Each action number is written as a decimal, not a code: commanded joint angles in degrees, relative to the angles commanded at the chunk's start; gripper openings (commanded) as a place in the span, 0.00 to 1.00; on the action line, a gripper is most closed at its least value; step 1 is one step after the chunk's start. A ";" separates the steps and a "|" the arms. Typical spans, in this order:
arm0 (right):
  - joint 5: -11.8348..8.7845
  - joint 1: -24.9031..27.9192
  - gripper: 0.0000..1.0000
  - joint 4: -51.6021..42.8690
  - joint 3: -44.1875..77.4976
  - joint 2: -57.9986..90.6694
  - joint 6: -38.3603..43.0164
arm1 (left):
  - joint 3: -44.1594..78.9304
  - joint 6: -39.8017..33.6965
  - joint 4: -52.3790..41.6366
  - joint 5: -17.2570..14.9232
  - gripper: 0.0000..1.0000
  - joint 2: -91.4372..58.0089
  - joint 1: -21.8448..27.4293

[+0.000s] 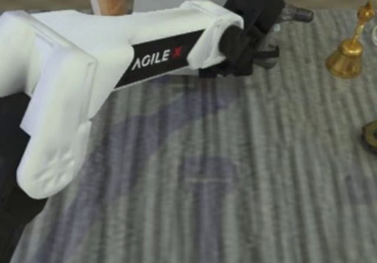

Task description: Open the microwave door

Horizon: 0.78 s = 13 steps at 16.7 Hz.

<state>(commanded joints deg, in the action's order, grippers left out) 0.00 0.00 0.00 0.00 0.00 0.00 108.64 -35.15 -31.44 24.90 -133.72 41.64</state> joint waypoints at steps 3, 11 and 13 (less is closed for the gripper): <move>0.00 0.00 1.00 0.00 0.00 0.00 0.00 | 0.00 0.00 0.00 0.00 0.00 0.00 0.00; 0.00 0.00 1.00 0.00 0.00 0.00 0.00 | -4.75 2.68 3.19 -1.65 0.00 2.62 -0.10; 0.00 0.00 1.00 0.00 0.00 0.00 0.00 | -5.34 3.04 3.58 -1.83 0.00 3.00 -0.15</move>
